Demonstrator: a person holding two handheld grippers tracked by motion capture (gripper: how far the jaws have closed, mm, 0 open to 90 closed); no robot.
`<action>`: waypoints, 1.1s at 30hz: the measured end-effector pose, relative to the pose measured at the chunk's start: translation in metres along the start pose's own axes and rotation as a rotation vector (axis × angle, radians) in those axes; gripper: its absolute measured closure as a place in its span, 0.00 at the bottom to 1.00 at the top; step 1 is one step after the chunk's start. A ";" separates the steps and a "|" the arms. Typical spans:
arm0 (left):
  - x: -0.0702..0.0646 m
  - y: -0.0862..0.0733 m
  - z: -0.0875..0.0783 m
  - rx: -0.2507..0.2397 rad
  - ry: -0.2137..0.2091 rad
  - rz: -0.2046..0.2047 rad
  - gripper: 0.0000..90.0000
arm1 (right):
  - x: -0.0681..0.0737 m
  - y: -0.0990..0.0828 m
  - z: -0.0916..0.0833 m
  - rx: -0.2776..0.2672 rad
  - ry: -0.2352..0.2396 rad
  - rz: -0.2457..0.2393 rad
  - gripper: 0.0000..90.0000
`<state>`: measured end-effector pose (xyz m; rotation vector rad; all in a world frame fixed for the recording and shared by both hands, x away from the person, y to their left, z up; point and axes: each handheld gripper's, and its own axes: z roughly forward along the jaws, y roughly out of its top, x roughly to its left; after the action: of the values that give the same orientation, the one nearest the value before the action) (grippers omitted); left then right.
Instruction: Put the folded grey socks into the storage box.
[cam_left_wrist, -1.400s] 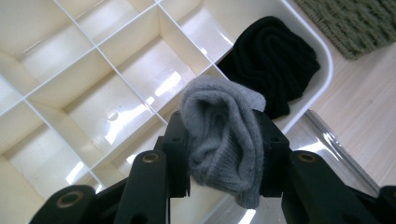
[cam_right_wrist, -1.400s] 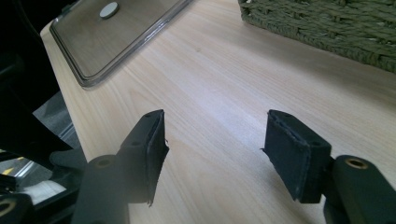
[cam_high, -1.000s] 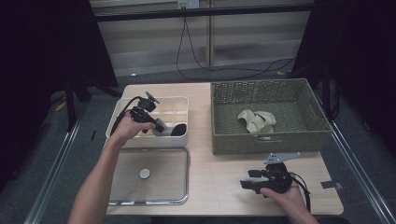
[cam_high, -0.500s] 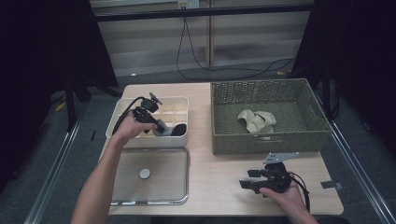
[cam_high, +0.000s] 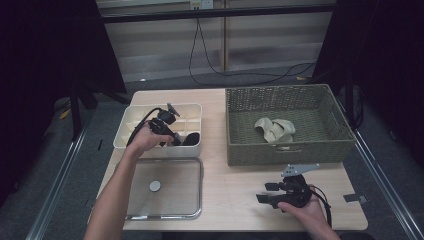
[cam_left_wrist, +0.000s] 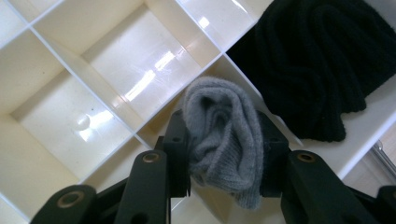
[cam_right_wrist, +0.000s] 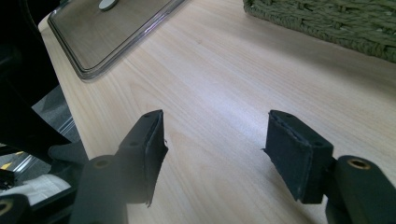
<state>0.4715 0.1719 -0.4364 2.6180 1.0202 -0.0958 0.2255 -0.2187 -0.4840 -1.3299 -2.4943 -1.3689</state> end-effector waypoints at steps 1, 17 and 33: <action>0.001 0.000 0.001 0.001 -0.001 -0.004 0.72 | 0.000 0.000 0.000 0.001 0.001 0.002 0.42; -0.001 0.006 0.016 0.043 -0.001 -0.018 0.72 | 0.003 0.001 0.001 -0.001 0.002 -0.012 0.43; -0.003 -0.001 0.007 -0.003 0.003 -0.001 0.64 | 0.001 0.002 0.001 -0.003 0.007 0.000 0.43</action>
<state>0.4690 0.1687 -0.4432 2.6153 1.0223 -0.0911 0.2264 -0.2164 -0.4832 -1.3229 -2.4890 -1.3759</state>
